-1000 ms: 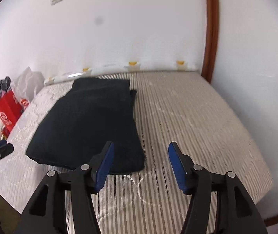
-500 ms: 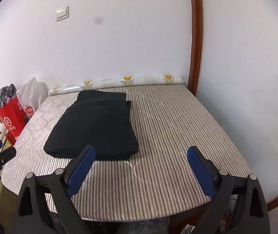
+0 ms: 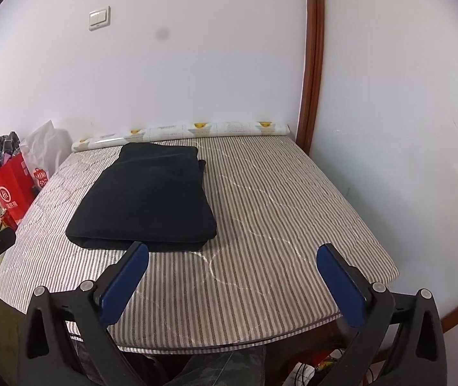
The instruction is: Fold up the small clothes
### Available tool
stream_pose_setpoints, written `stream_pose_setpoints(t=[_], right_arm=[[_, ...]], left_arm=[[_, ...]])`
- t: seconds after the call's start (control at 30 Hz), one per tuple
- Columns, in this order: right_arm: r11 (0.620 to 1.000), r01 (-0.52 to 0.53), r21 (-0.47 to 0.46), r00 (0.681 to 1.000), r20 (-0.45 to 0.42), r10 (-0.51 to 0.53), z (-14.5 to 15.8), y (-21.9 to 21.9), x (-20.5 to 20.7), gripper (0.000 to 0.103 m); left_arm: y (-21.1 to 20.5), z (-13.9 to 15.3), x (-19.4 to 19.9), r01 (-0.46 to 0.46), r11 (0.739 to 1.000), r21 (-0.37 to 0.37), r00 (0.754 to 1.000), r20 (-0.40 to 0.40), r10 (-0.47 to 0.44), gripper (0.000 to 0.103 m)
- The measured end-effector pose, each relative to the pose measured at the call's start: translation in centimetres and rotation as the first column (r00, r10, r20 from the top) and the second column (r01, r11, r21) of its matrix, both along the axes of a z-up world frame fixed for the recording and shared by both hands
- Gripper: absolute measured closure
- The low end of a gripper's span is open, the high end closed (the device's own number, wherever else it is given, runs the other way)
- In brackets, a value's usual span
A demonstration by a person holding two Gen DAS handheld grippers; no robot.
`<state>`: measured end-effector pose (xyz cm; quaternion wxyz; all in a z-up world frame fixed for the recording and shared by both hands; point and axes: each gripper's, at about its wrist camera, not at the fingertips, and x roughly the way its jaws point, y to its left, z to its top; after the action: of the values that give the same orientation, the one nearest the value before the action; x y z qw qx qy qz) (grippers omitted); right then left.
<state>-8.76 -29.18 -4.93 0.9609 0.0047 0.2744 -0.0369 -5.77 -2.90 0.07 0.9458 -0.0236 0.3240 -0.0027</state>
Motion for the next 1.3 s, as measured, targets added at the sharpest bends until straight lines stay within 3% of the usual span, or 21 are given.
stream_pose_setpoints(t=[1.3], right_arm=[[1.000, 0.014, 0.017, 1.000, -0.002, -0.014, -0.04, 0.31, -0.51, 0.000]], left_arm=[[0.24, -0.63, -0.40, 0.008, 1.000, -0.014, 1.000, -0.017, -0.008, 0.013]])
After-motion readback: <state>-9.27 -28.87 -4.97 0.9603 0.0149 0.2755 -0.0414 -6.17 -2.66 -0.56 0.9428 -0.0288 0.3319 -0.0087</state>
